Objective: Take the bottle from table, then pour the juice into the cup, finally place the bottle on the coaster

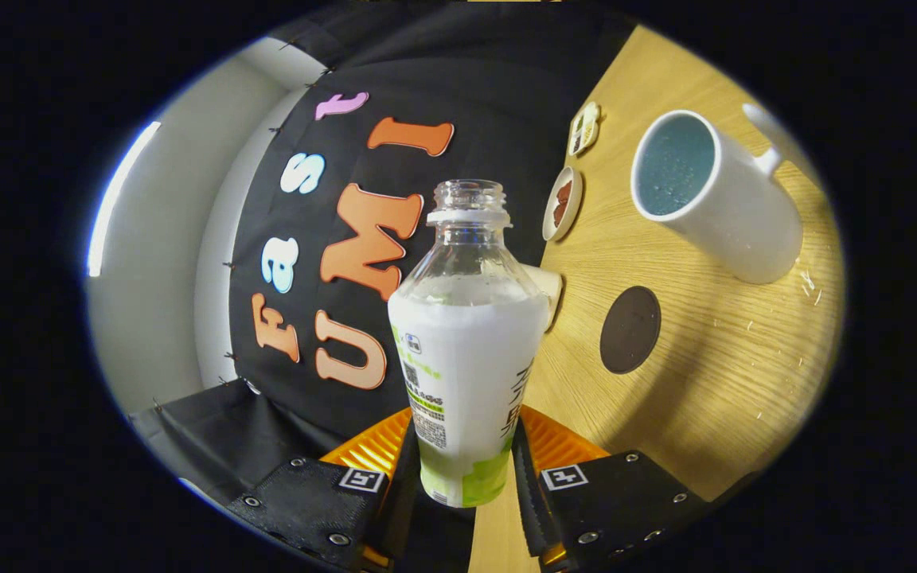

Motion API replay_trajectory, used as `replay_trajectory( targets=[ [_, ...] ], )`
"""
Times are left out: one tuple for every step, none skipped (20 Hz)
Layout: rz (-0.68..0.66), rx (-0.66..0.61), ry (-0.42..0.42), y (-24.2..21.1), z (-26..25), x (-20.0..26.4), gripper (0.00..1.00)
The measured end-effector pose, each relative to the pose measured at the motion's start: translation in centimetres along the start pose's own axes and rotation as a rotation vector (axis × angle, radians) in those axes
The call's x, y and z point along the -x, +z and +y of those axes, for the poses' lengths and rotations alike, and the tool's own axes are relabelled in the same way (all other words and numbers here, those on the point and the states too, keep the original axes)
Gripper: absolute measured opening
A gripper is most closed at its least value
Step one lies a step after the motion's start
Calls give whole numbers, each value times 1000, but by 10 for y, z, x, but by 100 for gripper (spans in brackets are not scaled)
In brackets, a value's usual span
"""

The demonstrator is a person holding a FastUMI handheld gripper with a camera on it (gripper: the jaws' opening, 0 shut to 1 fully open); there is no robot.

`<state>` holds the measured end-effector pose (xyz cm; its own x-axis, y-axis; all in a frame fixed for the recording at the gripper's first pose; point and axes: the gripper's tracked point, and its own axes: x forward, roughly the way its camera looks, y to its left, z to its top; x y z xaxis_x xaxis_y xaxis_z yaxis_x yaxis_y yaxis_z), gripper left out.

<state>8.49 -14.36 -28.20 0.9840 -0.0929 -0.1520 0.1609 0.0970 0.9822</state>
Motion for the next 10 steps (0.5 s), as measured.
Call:
replay_trajectory(
  targets=[
    [-7, -28, 2, 2, -1, 1, 57],
    [-13, -52, 4, 5, -1, 1, 57],
    [-17, -73, 5, 6, -2, 1, 57],
    [-20, -92, 7, 7, -1, 0, 57],
    [-22, -115, 12, 6, 1, 1, 57],
    [-26, -141, 20, 7, 2, 1, 57],
    [-30, -166, 29, 8, 4, 1, 57],
    [-37, -191, 33, 10, 4, 0, 57],
    [-46, -212, 38, 12, 5, 0, 57],
    [-51, -227, 45, 13, 6, -1, 57]
  ],
)
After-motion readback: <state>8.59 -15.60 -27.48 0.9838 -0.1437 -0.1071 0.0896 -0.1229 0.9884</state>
